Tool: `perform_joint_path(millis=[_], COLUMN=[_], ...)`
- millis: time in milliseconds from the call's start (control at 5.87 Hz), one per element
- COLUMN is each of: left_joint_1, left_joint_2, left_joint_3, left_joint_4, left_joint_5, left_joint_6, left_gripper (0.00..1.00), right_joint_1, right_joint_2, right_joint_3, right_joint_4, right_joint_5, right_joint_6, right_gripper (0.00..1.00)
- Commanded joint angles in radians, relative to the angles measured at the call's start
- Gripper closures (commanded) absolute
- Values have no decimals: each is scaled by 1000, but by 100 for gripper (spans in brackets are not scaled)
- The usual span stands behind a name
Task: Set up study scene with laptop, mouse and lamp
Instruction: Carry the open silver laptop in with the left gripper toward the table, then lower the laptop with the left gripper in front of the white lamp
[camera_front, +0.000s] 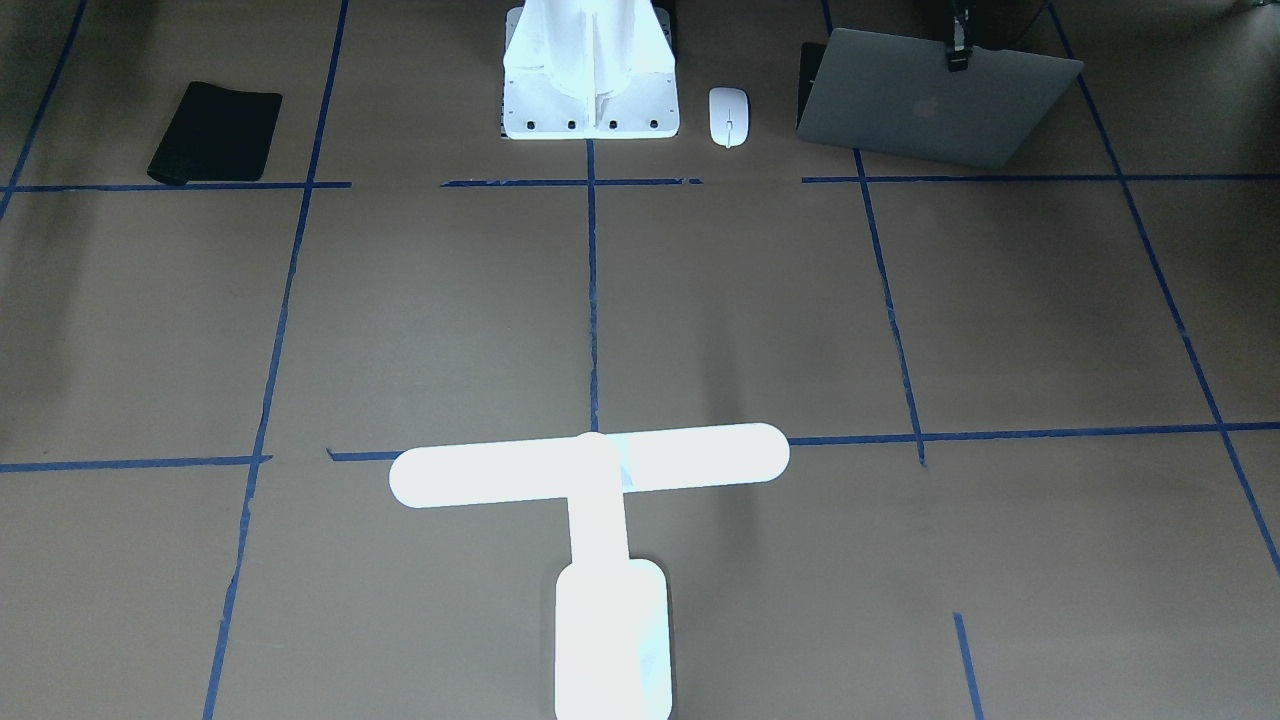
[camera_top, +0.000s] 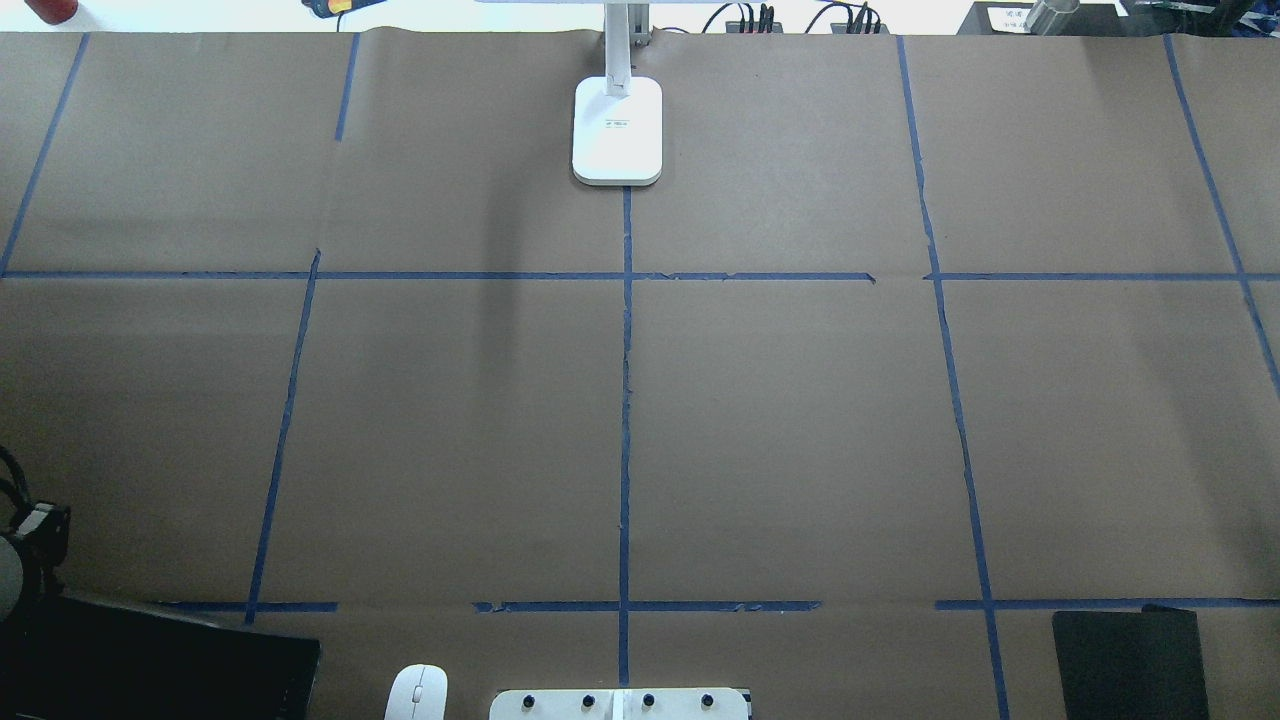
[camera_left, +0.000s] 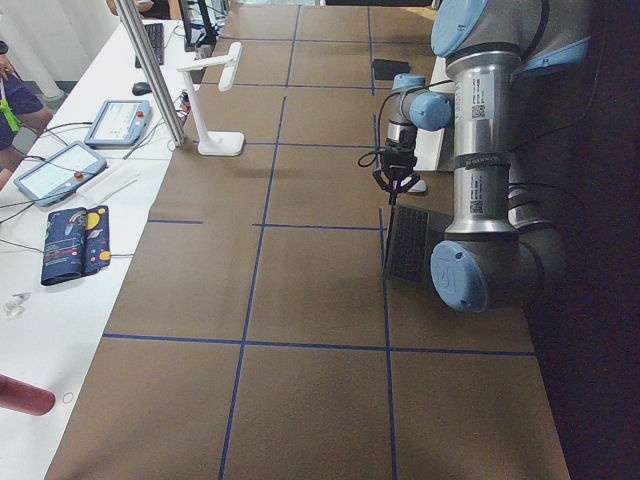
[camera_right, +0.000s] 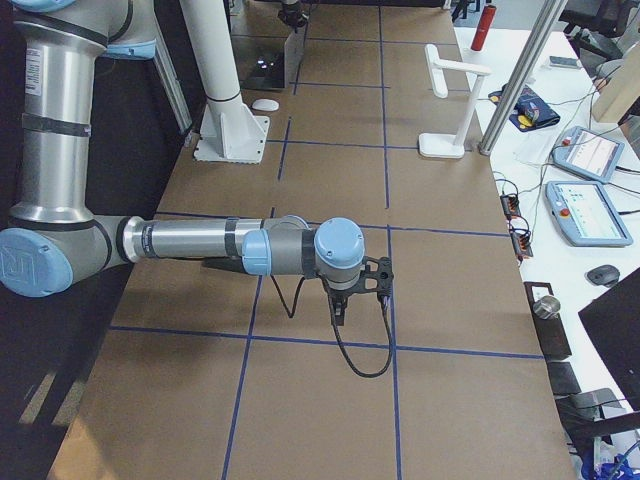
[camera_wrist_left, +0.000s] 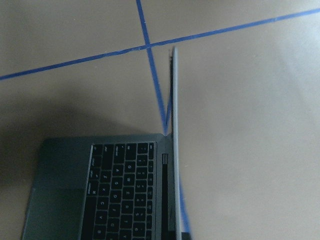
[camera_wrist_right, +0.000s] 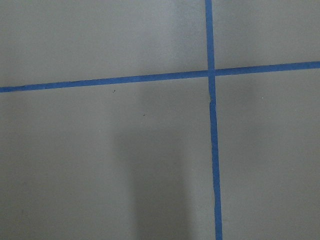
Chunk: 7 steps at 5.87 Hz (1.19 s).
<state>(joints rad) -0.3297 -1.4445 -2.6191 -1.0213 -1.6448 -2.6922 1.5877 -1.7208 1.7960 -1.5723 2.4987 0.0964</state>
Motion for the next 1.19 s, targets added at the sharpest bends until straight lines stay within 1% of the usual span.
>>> perform_joint_path(millis=[0, 170, 341, 511, 682, 852, 1023], left_joint_1=[-198, -324, -385, -394, -391, -390, -388], left_joint_2=[-63, -189, -394, -585, -716, -837, -923], left_joint_3=[17, 90, 220, 373, 527, 639, 757], left_joint_4=[18, 50, 126, 160, 149, 145, 79], left_joint_5=[-3, -7, -7, -10, -19, -33, -41], left_joint_6=[181, 307, 333, 334, 322, 321, 240], left_gripper=[100, 100, 100, 100, 100, 100, 100], right_joint_1=[0, 0, 0, 0, 0, 0, 0], right_joint_2=[0, -2, 0, -3, -3, -5, -8], right_joint_3=[20, 23, 22, 25, 25, 23, 25], right_joint_4=[0, 0, 0, 0, 0, 0, 0], right_joint_5=[2, 3, 0, -3, -4, -6, -6], right_joint_6=[29, 29, 29, 28, 28, 28, 28], right_gripper=[0, 0, 0, 0, 0, 0, 0])
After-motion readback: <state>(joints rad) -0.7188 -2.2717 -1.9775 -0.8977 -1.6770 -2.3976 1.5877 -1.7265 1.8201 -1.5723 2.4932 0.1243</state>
